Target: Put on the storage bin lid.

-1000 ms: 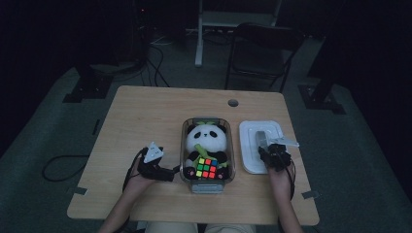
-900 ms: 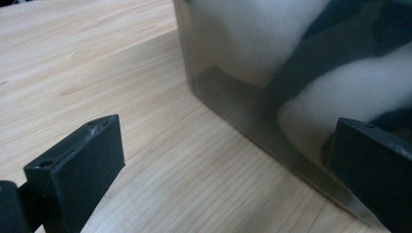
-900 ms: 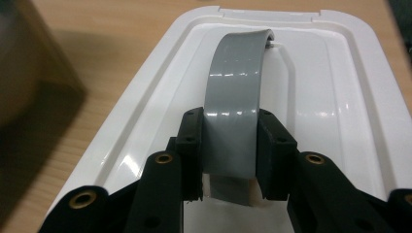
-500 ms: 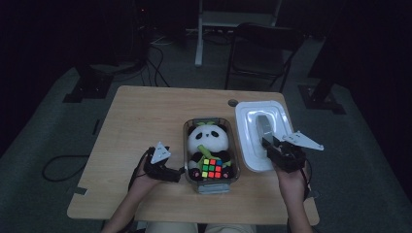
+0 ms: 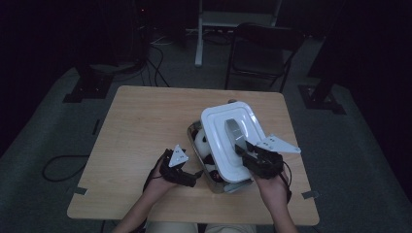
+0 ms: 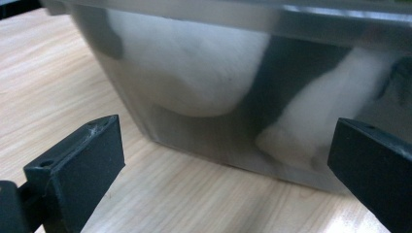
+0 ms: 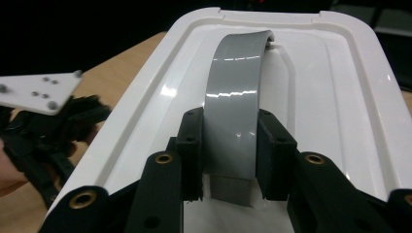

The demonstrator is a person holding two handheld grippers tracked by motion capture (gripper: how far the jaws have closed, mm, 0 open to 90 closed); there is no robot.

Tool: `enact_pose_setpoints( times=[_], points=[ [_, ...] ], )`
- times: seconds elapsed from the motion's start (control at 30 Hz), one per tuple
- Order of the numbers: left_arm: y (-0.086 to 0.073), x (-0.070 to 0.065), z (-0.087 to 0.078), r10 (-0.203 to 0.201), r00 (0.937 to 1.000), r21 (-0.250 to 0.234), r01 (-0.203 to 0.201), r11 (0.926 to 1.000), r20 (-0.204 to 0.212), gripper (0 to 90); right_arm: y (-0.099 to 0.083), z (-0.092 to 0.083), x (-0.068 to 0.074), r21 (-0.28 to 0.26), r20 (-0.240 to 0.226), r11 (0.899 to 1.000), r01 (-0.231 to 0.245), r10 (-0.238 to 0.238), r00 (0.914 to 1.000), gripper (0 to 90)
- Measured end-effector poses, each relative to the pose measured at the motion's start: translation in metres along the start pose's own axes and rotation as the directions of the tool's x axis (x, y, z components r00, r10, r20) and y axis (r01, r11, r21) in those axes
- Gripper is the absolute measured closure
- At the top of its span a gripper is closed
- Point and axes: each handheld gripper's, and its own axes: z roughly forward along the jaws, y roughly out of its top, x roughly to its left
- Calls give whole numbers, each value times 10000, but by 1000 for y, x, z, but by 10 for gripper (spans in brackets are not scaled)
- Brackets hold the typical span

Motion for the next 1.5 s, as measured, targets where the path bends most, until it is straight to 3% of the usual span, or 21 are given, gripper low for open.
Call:
enact_pose_setpoints(
  times=[0.17,0.4,0.87,1.03,1.23,1.37,1.5],
  points=[
    [-9,5,-3,-291,9995,134,293,9995,-129,5,-6,14,7,522,-434,9986,89,-67,9990,676],
    [-17,10,-13,-512,9982,121,516,9986,-315,5,-13,34,10,1076,-591,9941,149,-86,9982,676],
    [-27,12,-21,-684,9966,175,692,9974,-465,5,-9,46,6,1685,-1064,9856,141,39,9943,677],
    [-28,9,-21,-716,9965,154,724,9973,-439,5,-13,50,9,1739,-848,9841,371,-226,9961,678],
    [-30,8,-21,-710,9965,250,722,9971,-450,5,-22,51,4,1429,-1050,9894,252,-102,9944,679],
    [-30,8,-21,-747,9961,255,759,9968,-462,5,-24,51,9,1281,-713,9910,375,-285,9971,679],
    [-29,9,-20,-724,9963,300,738,9968,-469,5,-21,52,9,1467,-781,9887,325,-212,9967,677]
  ],
)
